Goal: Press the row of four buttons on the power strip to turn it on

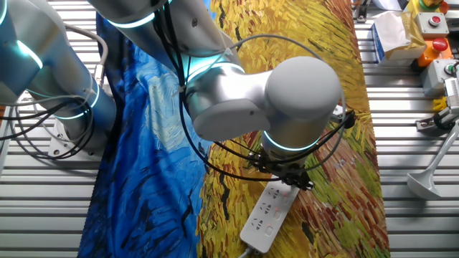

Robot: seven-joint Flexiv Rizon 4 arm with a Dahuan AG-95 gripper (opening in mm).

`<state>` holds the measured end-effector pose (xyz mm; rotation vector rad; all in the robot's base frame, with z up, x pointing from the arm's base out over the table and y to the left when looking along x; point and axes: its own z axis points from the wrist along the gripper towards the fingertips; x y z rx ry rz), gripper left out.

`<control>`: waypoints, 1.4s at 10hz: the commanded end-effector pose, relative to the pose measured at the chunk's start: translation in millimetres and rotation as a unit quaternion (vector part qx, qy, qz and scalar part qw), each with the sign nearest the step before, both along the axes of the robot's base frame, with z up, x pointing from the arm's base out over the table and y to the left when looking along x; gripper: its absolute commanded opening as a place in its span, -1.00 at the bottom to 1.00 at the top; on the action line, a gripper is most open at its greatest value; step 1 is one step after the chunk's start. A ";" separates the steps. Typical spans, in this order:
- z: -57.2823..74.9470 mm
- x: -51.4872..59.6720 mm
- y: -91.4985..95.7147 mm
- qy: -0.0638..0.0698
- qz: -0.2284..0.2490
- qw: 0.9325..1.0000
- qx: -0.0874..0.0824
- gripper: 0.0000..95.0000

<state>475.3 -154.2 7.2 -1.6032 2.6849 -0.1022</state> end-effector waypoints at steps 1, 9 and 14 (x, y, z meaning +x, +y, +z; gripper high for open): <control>-28.5 1.0 -1.1 -0.002 0.002 1.000 -0.003 1.00; -30.1 0.7 -1.2 -0.002 0.006 1.000 -0.004 1.00; -33.6 0.7 -1.6 -0.004 0.006 1.000 -0.006 1.00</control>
